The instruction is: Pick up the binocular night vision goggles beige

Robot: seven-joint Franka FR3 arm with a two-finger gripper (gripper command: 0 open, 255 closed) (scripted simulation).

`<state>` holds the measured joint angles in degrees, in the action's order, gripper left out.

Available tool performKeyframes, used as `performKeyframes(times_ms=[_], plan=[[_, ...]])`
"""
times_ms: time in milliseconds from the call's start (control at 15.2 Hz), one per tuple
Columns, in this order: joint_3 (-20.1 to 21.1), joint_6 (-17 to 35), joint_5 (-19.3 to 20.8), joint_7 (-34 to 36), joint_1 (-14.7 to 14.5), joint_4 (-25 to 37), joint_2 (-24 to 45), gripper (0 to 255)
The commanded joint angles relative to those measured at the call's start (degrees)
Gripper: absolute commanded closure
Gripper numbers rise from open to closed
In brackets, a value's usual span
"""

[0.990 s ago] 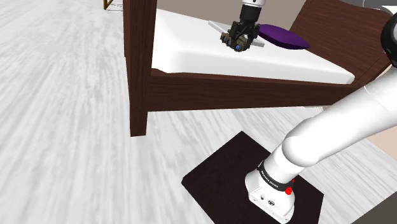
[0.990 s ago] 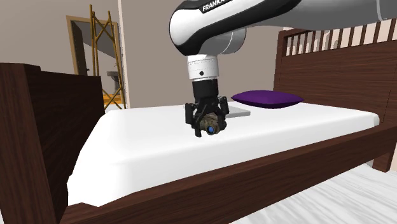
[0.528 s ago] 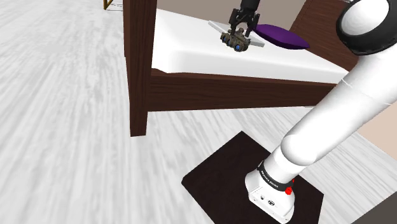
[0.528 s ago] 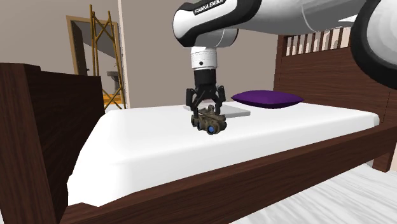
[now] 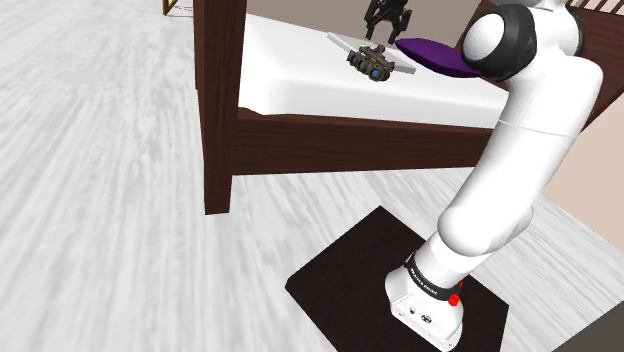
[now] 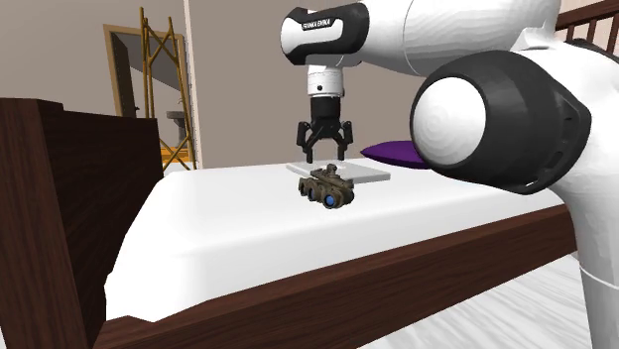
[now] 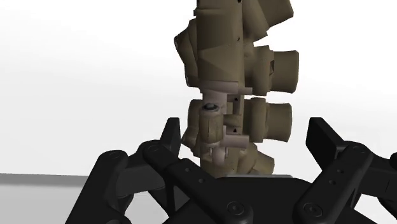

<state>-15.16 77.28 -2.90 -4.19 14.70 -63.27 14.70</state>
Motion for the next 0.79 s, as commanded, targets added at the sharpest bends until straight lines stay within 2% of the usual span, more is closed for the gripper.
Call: performKeyframes(times_ms=[0, 330, 462, 528, 726], plan=[[-0.1, 1.14, -0.18, -0.09, 0.21, -0.84, 0.16, 0], [0.05, 6.87, 0.61, 0.28, -0.57, -9.29, -2.63, 0], [0.05, 6.88, 0.62, 0.28, -0.57, -9.31, -2.63, 0], [0.05, 6.85, 0.65, 0.29, -0.59, -9.42, -2.78, 255], [0.05, 6.86, 0.65, 0.27, -0.57, -9.41, -2.76, 255]])
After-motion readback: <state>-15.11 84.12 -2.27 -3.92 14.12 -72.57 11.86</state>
